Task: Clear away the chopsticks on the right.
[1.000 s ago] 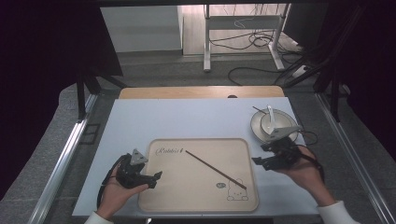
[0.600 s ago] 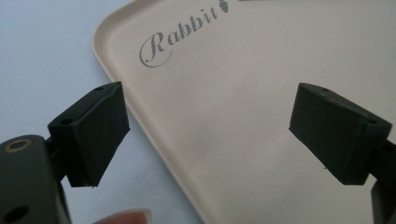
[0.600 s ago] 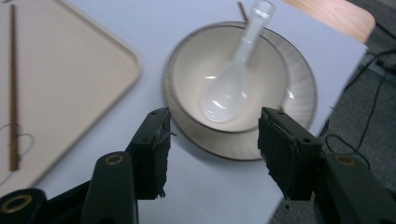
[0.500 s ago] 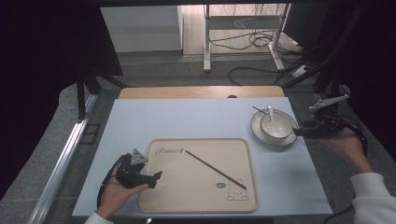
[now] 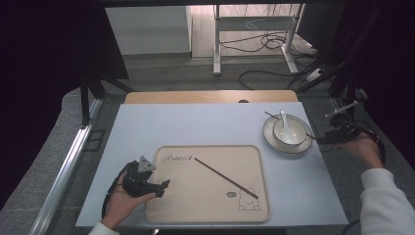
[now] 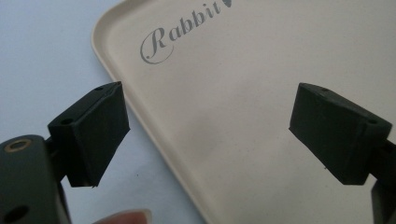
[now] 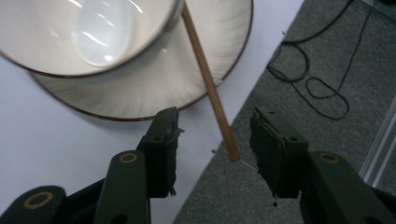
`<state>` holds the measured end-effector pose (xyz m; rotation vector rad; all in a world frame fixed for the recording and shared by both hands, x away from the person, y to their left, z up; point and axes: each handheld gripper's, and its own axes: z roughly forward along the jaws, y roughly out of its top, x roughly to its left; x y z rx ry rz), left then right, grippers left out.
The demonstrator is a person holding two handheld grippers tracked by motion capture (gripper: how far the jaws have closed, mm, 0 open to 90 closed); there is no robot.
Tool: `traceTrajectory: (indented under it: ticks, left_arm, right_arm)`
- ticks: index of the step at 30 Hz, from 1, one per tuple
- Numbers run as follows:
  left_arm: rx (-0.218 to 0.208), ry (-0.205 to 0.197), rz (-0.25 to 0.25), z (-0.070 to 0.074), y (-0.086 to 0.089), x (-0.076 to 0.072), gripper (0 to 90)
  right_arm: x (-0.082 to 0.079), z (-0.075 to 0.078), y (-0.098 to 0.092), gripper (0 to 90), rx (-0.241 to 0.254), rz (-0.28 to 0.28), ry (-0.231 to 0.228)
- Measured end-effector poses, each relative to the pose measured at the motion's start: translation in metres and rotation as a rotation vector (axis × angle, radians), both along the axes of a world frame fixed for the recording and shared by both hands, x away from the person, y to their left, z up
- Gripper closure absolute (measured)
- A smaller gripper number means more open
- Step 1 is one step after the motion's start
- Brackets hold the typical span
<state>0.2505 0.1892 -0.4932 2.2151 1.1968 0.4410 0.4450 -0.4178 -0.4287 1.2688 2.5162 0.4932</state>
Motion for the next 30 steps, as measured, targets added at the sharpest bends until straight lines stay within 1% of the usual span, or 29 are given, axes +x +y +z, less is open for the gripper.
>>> traceTrajectory:
  ticks: [1,2,5,6,7,8,11,12,13,14,16,18,20,22,25,30]
  left_arm:
    - [0.000,0.000,0.000,0.000,0.000,0.000,11.8]
    - [0.000,0.000,0.000,0.000,0.000,0.000,11.8]
    - [-0.001,0.001,0.002,0.000,0.000,0.000,11.8]
    - [0.000,0.002,0.002,0.000,0.000,0.000,11.8]
    - [0.000,0.002,0.002,0.000,0.000,0.000,11.8]
    - [0.001,0.002,0.002,0.000,0.000,0.000,11.8]
    - [0.003,0.003,-0.001,0.000,0.001,0.000,11.8]
    - [0.005,0.004,-0.003,0.000,0.001,0.001,11.8]
    - [0.005,0.004,-0.003,0.000,0.001,0.001,11.8]
    - [0.006,0.004,-0.003,0.000,0.001,0.001,11.8]
    - [0.007,0.005,-0.002,-0.001,0.002,0.001,11.8]
    - [0.009,0.005,-0.003,-0.001,0.002,0.001,11.8]
    - [0.011,0.006,-0.003,-0.001,0.002,0.001,11.8]
    - [0.012,0.007,-0.003,-0.001,0.002,0.001,11.8]
    - [0.012,0.007,-0.003,-0.001,0.002,0.001,11.8]
    - [0.012,0.005,-0.003,-0.001,0.002,0.001,11.8]
  right_arm:
    - [0.000,0.000,0.000,51.7,0.000,0.000,0.000]
    - [0.005,-0.005,-0.002,51.8,-0.015,-0.001,0.006]
    - [0.009,-0.009,-0.004,52.0,-0.022,0.001,0.010]
    - [0.013,-0.012,-0.005,52.7,-0.026,0.003,0.021]
    - [0.013,-0.012,-0.005,52.7,-0.026,0.003,0.021]
    - [0.016,-0.016,-0.005,54.0,-0.036,0.008,0.029]
    - [0.019,-0.019,-0.005,55.8,-0.041,0.013,0.041]
    - [0.020,-0.025,-0.004,58.5,-0.052,0.020,0.044]
    - [0.020,-0.025,-0.004,58.5,-0.052,0.020,0.044]
    - [0.020,-0.029,-0.003,62.6,-0.055,0.033,0.054]
    - [0.020,-0.031,-0.003,64.3,-0.057,0.035,0.053]
    - [0.020,-0.034,-0.002,69.3,-0.064,0.049,0.059]
    - [0.020,-0.034,-0.001,74.1,-0.059,0.063,0.059]
    - [0.020,-0.034,-0.001,75.3,-0.059,0.066,0.059]
    - [0.020,-0.031,0.001,79.2,-0.060,0.089,0.063]
    - [0.018,-0.028,0.003,82.4,-0.057,0.112,0.064]
